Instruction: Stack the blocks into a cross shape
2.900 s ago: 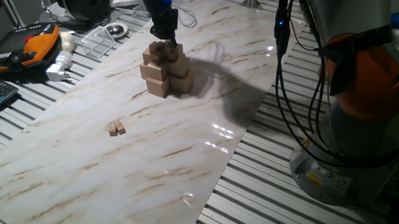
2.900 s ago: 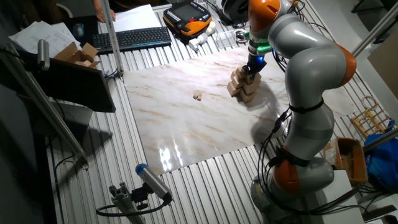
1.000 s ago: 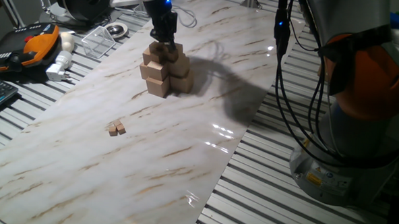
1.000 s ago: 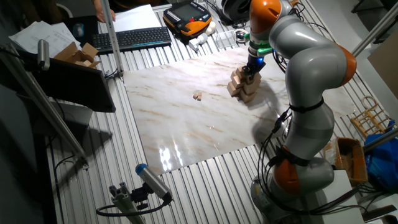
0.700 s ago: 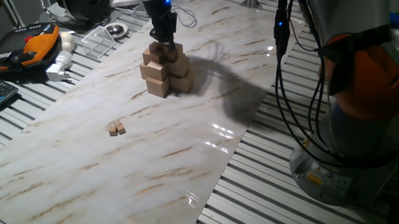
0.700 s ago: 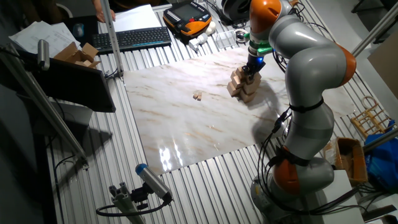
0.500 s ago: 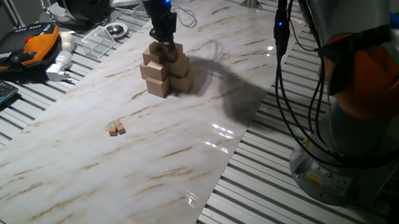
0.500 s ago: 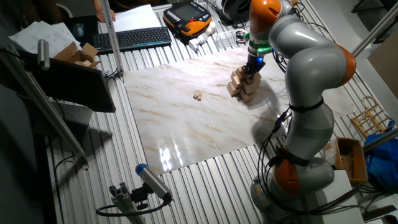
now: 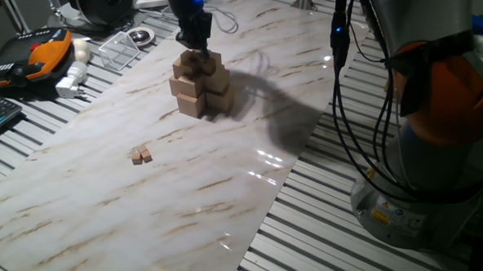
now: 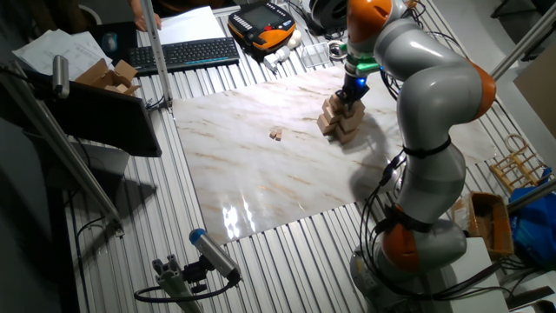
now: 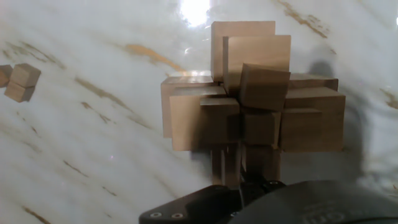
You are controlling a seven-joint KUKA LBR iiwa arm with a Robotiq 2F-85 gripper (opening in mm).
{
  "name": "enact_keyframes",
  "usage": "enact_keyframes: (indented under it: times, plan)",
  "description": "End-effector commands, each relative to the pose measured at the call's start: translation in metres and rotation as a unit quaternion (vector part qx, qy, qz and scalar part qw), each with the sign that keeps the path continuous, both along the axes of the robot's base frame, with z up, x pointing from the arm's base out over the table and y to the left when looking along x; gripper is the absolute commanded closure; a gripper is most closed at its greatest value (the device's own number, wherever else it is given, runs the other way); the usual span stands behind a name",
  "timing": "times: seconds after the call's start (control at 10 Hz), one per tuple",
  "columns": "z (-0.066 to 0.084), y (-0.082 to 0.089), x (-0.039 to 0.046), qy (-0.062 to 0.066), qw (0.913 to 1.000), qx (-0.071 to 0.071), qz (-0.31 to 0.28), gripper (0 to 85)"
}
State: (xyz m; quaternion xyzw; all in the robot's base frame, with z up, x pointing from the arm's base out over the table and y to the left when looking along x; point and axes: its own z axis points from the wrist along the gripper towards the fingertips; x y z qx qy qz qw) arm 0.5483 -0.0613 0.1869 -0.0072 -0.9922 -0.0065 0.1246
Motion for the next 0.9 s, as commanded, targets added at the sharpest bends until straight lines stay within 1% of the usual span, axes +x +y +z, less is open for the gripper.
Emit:
enact_keyframes:
  times: [0.0,0.1,0.2,0.3,0.4,0.5,0.6,0.7,0.8]
  plan:
    - [0.002,0.006,-0.0001,0.000,0.9999,0.004,-0.010,85.0]
    - [0.004,0.016,0.0005,-0.002,0.9997,0.009,-0.024,85.0]
    - [0.006,0.028,0.0015,-0.004,0.9992,0.008,-0.038,85.0]
    - [0.004,0.037,0.0008,-0.012,0.9987,0.007,-0.050,85.0]
    - [-0.001,0.041,0.0003,-0.018,0.9979,0.013,-0.060,85.0]
    - [-0.005,0.046,0.0008,-0.023,0.9973,0.012,-0.069,85.0]
    - [-0.007,0.047,0.0008,-0.023,0.9967,0.012,-0.077,85.0]
    - [-0.009,0.048,-0.0015,-0.023,0.9958,0.012,-0.088,85.0]
    - [-0.010,0.050,-0.0046,-0.026,0.9950,0.010,-0.095,85.0]
